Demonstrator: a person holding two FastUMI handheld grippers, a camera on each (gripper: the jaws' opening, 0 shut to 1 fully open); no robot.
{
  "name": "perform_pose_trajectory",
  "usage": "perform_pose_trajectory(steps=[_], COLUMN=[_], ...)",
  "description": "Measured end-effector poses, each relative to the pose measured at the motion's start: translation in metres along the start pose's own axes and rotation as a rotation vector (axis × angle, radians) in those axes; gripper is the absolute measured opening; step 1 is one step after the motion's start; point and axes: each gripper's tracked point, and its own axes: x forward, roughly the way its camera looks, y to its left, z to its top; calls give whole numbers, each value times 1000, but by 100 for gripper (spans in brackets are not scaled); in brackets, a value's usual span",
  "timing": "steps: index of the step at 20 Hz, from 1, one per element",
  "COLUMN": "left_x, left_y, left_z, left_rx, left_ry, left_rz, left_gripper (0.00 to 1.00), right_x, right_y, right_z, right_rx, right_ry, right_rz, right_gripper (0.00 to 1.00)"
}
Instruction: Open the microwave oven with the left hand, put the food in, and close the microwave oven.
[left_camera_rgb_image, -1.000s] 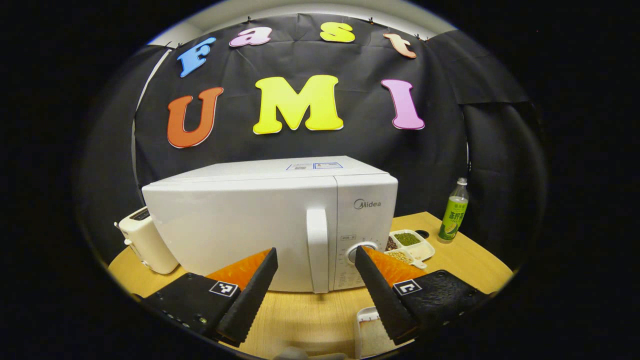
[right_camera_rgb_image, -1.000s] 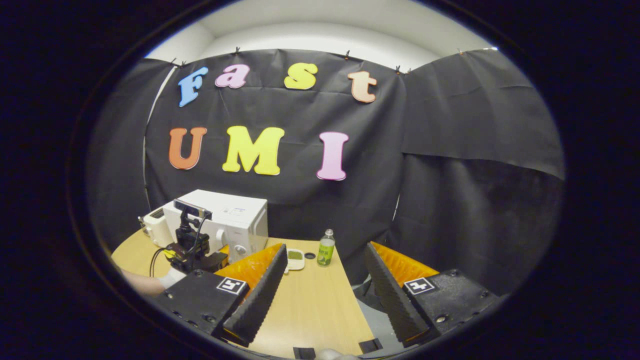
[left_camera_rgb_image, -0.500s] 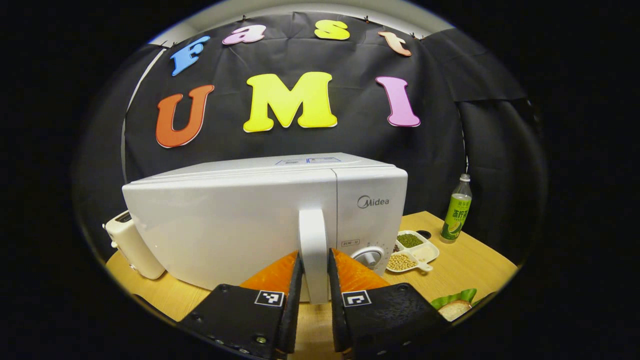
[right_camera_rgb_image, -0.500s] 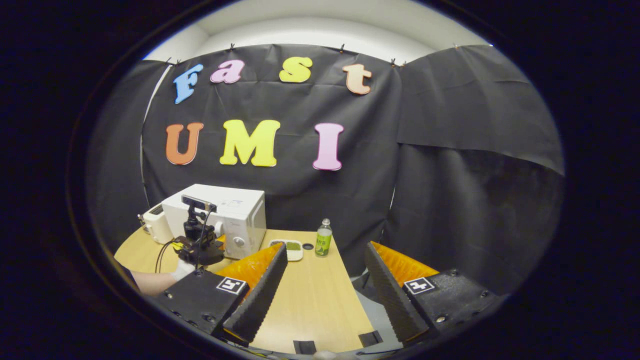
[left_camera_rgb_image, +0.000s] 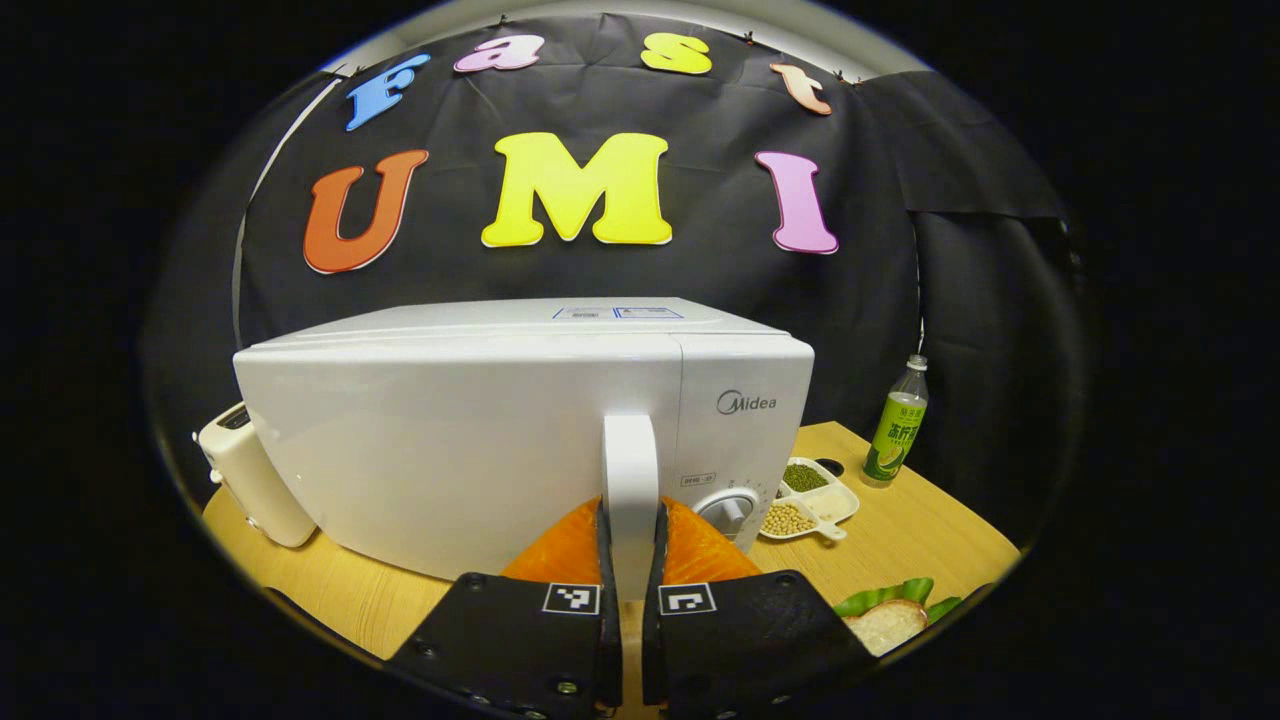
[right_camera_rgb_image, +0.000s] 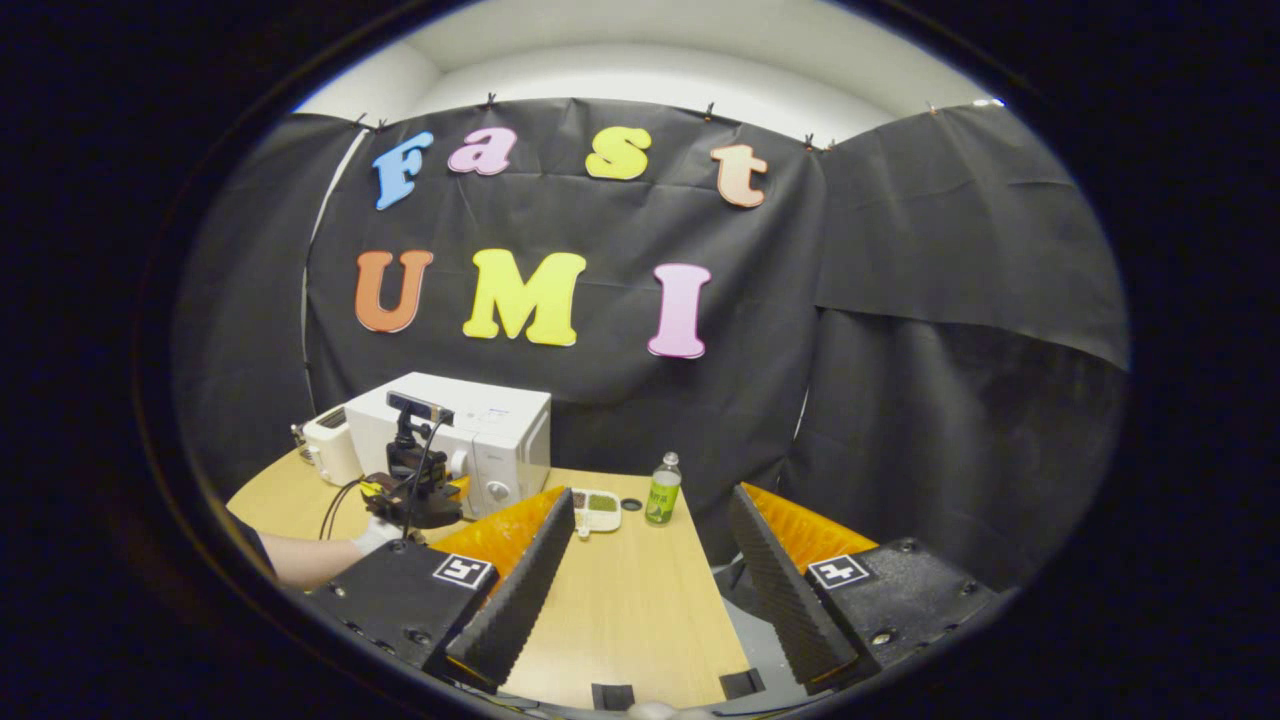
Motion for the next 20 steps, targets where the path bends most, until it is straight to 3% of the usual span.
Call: perform_pose_trajectory(steps=[4,5,8,9,10,11,13,14,15,17,18,19,20], left_x=[-44,-55,-91,-102,-111,-119,-135,-140,-147,-160,-168,-174,-182], left_y=[6,9,21,26,32,40,55,60,68,82,92,96,99], left_z=[-12,-15,-25,-28,-29,-30,-31,-33,-32,-28,-24,-28,-32], left_rx=[-14,-13,0,10,21,27,24,20,23,30,31,21,15], left_ry=[-12,-3,6,7,7,2,3,14,20,5,-3,11,20], left_rz=[-3,-4,5,11,26,43,71,82,98,130,153,148,157], left_gripper=[7,7,11,13,7,21,35,44,47,63,69,89,90], right_x=[2,3,6,6,4,2,0,-2,-4,-9,-11,-12,-15], right_y=[7,10,22,24,27,31,35,38,40,46,48,52,56], right_z=[2,1,-1,-2,-3,-4,-8,-9,-12,-15,-15,-16,-17], right_rx=[13,13,9,9,14,20,28,34,41,48,49,49,51], right_ry=[-10,-9,-11,-11,-13,-15,-14,-11,-10,-10,-13,-15,-16], right_rz=[35,45,87,100,112,124,143,155,164,182,189,199,208], right_gripper=[100,93,94,100,93,94,93,100,100,100,93,100,100])
